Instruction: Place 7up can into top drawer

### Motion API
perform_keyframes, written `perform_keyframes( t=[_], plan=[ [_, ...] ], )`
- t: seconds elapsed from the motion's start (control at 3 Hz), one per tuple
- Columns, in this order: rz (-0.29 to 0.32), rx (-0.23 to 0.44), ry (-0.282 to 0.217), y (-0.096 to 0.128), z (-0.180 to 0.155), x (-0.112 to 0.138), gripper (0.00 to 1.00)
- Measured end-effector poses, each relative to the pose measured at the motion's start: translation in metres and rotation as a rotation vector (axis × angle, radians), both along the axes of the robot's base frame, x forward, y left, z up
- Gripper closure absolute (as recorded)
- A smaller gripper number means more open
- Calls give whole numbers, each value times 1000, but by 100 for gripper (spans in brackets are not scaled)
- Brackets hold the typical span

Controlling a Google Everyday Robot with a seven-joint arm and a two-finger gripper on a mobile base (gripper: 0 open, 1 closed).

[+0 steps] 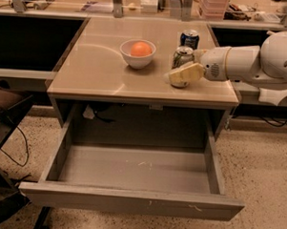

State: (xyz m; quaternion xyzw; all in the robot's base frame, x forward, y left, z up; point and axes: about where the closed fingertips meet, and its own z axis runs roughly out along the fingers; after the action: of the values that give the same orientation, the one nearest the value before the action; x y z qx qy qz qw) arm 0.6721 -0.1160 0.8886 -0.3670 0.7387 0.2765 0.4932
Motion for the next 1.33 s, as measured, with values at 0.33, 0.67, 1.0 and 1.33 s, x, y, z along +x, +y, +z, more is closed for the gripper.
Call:
perform_keyframes(
  t=[0.33,0.67,1.0,1.33],
  plan=[
    [-39,43,43,45,-21,9,0],
    [-52,44,38,44,-22,12,0],
    [-52,44,39,44,-22,12,4],
    [-52,44,39,44,-22,12,23]
  ],
)
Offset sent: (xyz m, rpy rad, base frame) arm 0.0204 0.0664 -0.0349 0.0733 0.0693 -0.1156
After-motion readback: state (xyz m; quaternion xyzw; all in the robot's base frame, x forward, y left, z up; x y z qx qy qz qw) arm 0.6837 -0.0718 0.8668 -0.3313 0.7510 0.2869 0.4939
